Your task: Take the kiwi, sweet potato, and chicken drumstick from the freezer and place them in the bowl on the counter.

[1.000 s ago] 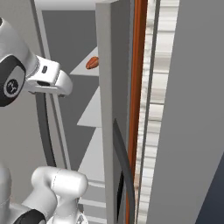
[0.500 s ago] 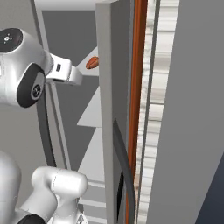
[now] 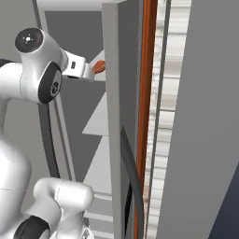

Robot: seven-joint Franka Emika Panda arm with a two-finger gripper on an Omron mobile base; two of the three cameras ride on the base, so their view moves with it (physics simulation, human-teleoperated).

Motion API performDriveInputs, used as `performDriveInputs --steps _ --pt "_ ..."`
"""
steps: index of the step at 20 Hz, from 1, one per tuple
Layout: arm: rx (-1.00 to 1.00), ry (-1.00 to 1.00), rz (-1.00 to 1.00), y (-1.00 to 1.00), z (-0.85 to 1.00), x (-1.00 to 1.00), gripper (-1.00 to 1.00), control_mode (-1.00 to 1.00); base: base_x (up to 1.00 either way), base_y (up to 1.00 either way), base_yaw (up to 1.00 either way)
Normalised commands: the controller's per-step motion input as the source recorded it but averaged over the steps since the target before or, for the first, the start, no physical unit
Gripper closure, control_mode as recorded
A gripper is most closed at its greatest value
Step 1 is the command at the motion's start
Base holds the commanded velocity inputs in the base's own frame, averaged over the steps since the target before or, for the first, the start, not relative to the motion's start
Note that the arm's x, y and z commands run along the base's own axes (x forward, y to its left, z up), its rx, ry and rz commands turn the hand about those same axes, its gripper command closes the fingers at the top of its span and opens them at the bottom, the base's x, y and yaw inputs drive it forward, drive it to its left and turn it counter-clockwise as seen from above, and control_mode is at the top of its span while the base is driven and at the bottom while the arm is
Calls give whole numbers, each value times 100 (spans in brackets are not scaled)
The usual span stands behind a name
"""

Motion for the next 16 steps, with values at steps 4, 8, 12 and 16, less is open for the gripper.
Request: performDriveInputs --steps 4,8,12,16 --pt "0 0 0 0 2 51 -100 -100 0 0 0" --pt "0 0 1 -1 0 51 -100 -100 0 0 0" --pt "1 0 3 -9 0 44 -100 -100 0 0 0" --pt "4 0 3 -21 -15 32 -100 -100 0 0 0"
